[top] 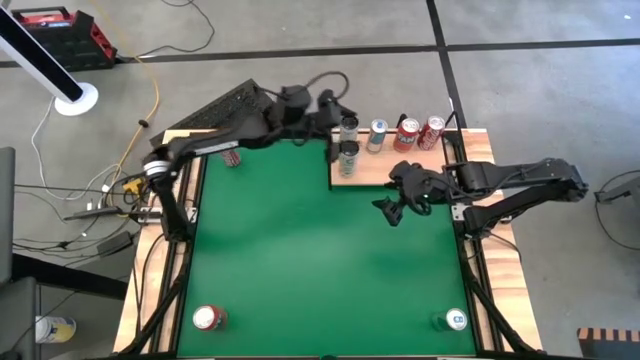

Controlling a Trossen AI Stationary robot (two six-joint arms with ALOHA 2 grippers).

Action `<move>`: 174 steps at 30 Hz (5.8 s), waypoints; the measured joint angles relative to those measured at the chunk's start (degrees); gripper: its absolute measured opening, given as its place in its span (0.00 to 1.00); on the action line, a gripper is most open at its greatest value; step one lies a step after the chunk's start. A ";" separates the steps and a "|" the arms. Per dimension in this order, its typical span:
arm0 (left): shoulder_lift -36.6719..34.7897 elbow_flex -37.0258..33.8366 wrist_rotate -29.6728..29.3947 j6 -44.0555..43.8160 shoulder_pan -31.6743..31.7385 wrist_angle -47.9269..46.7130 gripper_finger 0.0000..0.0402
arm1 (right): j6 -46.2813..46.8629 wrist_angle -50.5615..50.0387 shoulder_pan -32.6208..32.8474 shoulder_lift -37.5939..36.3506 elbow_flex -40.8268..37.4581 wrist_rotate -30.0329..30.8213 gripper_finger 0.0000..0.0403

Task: Place canned beverage on shelf
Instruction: Put the white yellow soda can on the shelf aligned with the other white yellow soda can, then put the blue soda can on the shelf aligned with the other blue soda can

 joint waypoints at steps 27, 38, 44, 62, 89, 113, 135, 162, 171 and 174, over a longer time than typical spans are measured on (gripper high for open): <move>-49.07 -34.54 -16.28 -11.51 -6.02 -24.80 0.02 | -28.59 16.63 -25.15 21.73 -0.02 -23.58 0.07; -59.85 -42.18 -19.87 -18.86 -7.41 -21.75 0.00 | -29.29 21.77 -25.93 21.77 -0.02 -21.35 0.04; -60.16 -42.18 -19.89 -18.81 -7.41 -21.76 0.00 | -29.18 22.03 -26.70 21.77 -0.02 -18.56 0.04; -59.17 -42.21 -23.17 -15.16 -7.26 -23.25 0.00 | -22.54 20.04 -23.12 17.66 -0.03 -19.27 0.05; -41.13 -41.16 -8.96 -20.62 34.47 -23.90 0.38 | -9.12 10.41 -2.22 -3.65 0.00 -8.05 0.05; -39.67 -41.16 2.78 -19.35 25.98 -14.67 0.50 | 80.53 -15.67 41.58 -3.59 4.60 -26.88 0.05; -39.67 -41.16 2.71 -22.83 26.03 -10.42 0.50 | 82.70 -31.77 50.11 3.19 12.68 -25.80 0.15; -39.67 -41.16 2.86 -27.34 24.63 -10.35 0.50 | 77.73 -31.89 50.97 12.68 12.66 -33.12 0.90; -39.67 -41.16 2.89 -27.44 24.63 -10.29 0.50 | 76.42 -26.65 51.09 18.42 12.63 -34.63 0.99; -39.67 -41.16 3.19 -27.81 24.63 -10.26 0.50 | 76.39 -25.66 51.09 20.05 12.57 -34.36 0.99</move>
